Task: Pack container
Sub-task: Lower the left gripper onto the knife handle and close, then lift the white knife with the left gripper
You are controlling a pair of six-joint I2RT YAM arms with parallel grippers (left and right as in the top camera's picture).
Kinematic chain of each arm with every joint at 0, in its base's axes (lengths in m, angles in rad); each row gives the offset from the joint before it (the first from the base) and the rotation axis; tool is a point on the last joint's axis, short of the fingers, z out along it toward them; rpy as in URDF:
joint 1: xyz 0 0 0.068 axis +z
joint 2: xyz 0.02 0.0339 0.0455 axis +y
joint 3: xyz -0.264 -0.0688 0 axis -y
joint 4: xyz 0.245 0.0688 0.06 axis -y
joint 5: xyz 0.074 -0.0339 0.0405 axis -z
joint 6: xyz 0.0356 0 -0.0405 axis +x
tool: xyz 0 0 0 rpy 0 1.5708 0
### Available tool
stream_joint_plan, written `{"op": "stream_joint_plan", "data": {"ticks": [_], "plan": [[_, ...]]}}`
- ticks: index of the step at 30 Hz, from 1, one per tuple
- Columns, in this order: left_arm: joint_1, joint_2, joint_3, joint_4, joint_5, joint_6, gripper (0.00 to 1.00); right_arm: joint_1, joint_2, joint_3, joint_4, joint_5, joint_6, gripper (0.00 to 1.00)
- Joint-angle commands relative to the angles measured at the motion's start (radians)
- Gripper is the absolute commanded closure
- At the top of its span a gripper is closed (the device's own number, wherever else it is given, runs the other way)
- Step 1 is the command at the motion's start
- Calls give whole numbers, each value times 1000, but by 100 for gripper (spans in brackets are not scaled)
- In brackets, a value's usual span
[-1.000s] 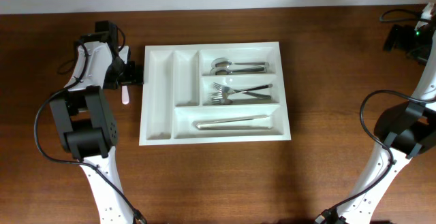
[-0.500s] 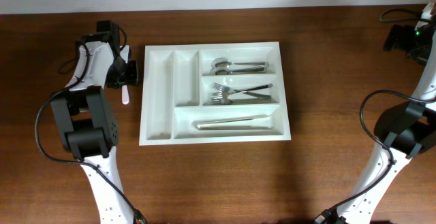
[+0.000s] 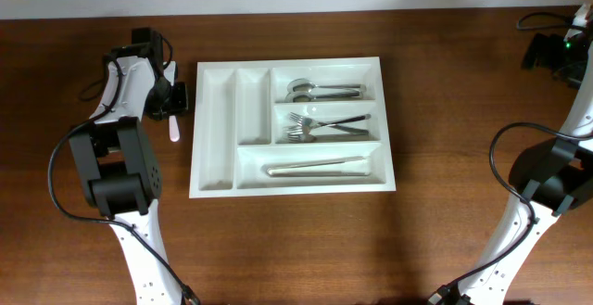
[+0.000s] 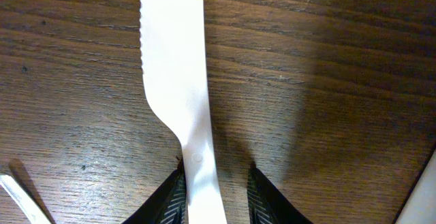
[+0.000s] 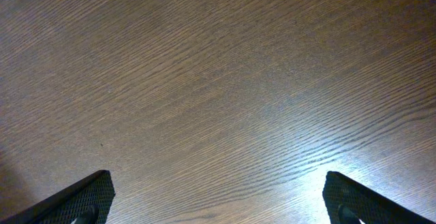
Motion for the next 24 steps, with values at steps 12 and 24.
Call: {"op": "stream_joint_plan", "data": {"ticks": [12, 24], "plan": [[1, 43, -8, 13, -16, -30, 85, -8, -39, -6, 2, -1, 1, 1], [1, 42, 52, 0, -16, -28, 85, -8, -39, -6, 2, -1, 1, 1]]}}
